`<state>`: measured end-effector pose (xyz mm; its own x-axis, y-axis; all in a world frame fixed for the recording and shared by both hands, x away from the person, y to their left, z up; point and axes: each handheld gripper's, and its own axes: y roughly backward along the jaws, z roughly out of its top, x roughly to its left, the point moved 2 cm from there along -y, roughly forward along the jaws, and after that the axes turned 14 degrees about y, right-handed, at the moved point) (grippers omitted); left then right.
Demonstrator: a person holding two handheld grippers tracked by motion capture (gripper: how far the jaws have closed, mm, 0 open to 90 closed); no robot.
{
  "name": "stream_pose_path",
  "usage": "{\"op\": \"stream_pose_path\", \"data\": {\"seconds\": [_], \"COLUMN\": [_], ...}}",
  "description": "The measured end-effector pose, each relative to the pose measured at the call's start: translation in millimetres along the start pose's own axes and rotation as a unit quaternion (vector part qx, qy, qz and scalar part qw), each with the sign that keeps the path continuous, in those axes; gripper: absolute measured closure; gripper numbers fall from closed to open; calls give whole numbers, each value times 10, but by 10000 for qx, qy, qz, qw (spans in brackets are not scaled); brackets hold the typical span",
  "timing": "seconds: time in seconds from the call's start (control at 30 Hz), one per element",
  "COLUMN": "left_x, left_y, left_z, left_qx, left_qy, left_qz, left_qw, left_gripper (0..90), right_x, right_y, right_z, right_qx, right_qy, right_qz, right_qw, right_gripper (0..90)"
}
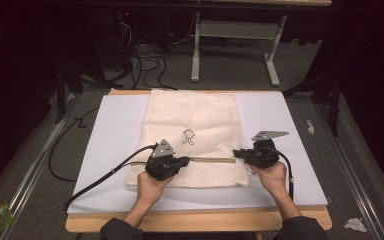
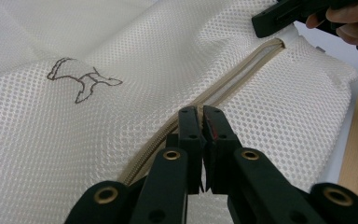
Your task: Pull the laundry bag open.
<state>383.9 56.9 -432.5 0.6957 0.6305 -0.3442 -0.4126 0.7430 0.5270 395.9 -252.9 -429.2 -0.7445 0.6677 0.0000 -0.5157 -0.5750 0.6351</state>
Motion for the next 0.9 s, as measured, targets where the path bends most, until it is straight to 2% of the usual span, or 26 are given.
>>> {"op": "stream_pose_path", "data": {"seconds": [0.1, 0.27, 0.33, 0.63, 0.8, 0.9], "left_x": [11, 32, 37, 83, 92, 119], "left_y": [19, 24, 23, 76, 112, 127], "left_z": [-2, -8, -2, -7, -10, -28], "left_qx": [-46, -86, -98, -106, -134, -126], "left_qy": [-33, 25, 73, 105, 82, 99], "left_qz": [26, 1, -37, 27, 91, 106], "left_qw": [10000, 10000, 9999, 9999, 9998, 9998], "left_gripper": [871, 871, 871, 871, 871, 871], "right_x": [0, -13, -14, -45, -39, -65], "right_y": [17, 12, 19, 42, 49, 61], "right_z": [17, 51, 59, 44, 44, 20], "right_qx": [13, 36, 37, 59, 36, 15], "right_qy": [64, 125, 113, 70, 153, 97], "right_qz": [-36, -71, -72, -134, -190, -197], "right_qw": [10000, 9999, 9999, 9999, 9997, 9998], "right_gripper": [886, 886, 886, 886, 886, 886]}}
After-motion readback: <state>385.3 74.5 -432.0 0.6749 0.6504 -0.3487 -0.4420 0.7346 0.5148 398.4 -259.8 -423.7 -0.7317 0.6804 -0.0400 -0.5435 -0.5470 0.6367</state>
